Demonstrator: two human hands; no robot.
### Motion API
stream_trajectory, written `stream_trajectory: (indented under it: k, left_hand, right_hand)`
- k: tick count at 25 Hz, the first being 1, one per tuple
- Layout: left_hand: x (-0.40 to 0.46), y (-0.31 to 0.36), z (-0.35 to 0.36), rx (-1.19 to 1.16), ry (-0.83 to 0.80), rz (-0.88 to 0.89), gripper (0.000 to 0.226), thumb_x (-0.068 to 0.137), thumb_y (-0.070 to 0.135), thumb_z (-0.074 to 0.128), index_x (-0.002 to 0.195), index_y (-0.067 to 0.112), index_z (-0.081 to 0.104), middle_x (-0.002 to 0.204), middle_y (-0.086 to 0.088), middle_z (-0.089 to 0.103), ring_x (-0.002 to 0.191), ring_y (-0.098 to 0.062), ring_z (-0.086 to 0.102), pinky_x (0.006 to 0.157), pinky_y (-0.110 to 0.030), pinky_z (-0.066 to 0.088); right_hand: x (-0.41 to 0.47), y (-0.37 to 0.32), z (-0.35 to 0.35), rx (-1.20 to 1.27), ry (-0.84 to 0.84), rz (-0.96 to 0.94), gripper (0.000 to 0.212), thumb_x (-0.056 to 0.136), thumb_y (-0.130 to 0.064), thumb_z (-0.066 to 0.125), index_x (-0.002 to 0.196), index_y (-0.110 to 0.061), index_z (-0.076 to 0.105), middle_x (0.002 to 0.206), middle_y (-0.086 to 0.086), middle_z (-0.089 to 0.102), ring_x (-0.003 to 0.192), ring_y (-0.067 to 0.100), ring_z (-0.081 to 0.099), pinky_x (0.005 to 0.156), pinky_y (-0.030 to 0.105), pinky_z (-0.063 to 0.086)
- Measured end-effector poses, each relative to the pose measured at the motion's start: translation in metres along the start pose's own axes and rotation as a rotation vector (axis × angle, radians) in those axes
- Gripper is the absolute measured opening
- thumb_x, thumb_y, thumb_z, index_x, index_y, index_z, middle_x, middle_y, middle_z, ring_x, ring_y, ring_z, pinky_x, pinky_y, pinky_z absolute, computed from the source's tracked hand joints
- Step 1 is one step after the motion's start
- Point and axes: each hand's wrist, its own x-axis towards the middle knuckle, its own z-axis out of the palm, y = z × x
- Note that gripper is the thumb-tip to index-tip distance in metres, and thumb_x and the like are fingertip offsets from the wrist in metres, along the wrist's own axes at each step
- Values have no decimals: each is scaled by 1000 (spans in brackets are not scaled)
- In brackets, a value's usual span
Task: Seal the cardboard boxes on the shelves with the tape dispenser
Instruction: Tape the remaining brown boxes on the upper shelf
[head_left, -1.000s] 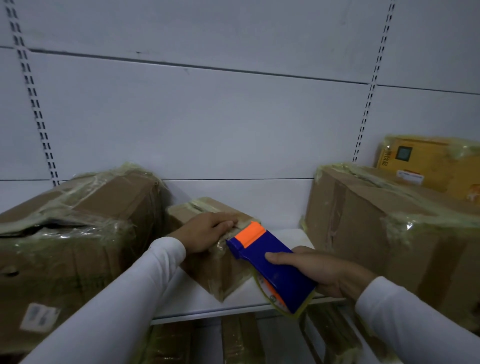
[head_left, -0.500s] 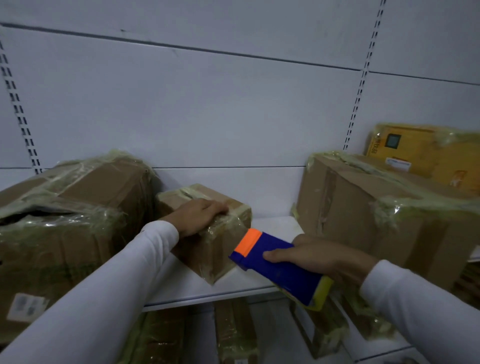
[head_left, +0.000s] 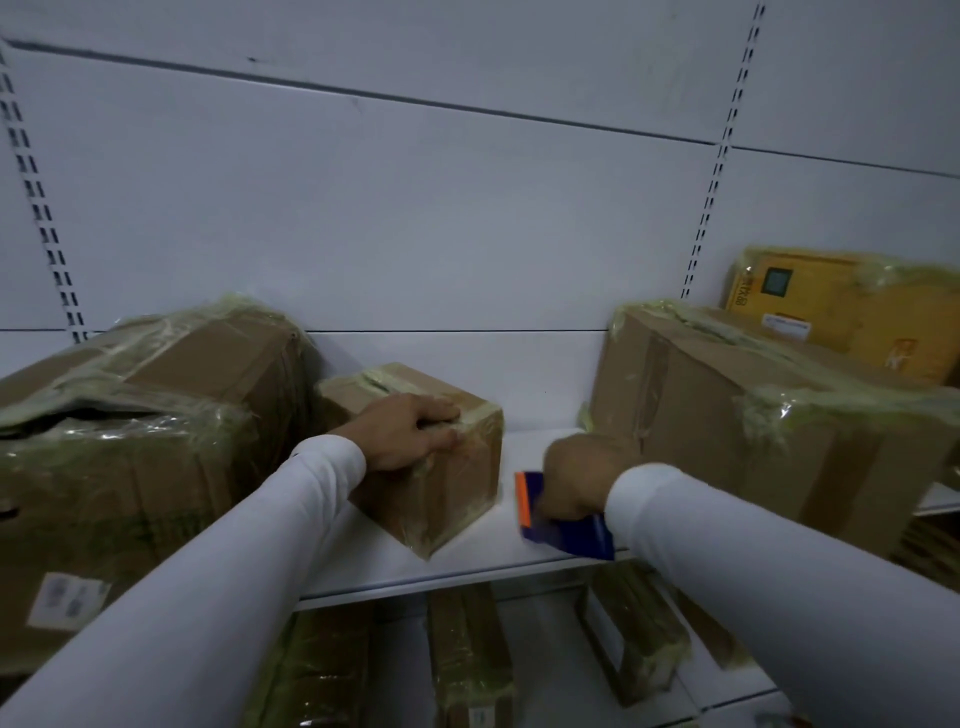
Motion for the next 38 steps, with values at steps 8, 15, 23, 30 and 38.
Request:
stream_trajectory:
  k: [8, 15, 23, 30, 38]
  left_hand:
    - [1, 2, -6, -14, -74, 105, 48, 89, 42, 59, 135, 34, 50, 148, 10, 39, 138, -14, 31, 118, -37, 17]
    - [-7, 29, 22, 263, 220, 179, 58, 72, 67, 61, 121, 37, 51, 123, 15, 56, 110, -13, 53, 82, -23, 37]
    - [-11, 36, 19, 219, 128, 87, 80, 76, 48, 72, 144, 25, 36, 153, 5, 31, 137, -17, 33, 108, -26, 28]
    - [-59, 38, -10, -213, 253, 158, 38, 91, 31, 59, 128, 22, 55, 126, 7, 59, 117, -6, 53, 102, -27, 42]
    - [-83, 43, -16, -505, 68, 240, 28, 98, 11, 45, 124, 13, 58, 111, 2, 67, 106, -13, 61, 93, -35, 49]
  right_hand:
    - [-23, 44, 5, 401, 74, -10, 44, 84, -60, 64, 76, -18, 57, 66, -1, 62, 55, 12, 58, 51, 22, 41]
    - [-54, 68, -22, 610, 19, -116, 46, 84, -58, 64, 76, -13, 62, 54, -2, 60, 44, 4, 56, 49, 18, 39]
    - [-50, 64, -17, 698, -29, -249, 37, 86, -54, 66, 86, -17, 65, 68, -3, 71, 57, 5, 66, 55, 16, 45]
    - [-49, 57, -17, 684, 32, -470, 30, 84, -47, 72, 99, -22, 65, 88, -3, 76, 74, 9, 73, 62, 20, 57]
    - [-38, 41, -12, 736, 20, -577, 33, 78, -49, 76, 99, -27, 63, 92, -13, 75, 82, 8, 73, 68, 21, 60]
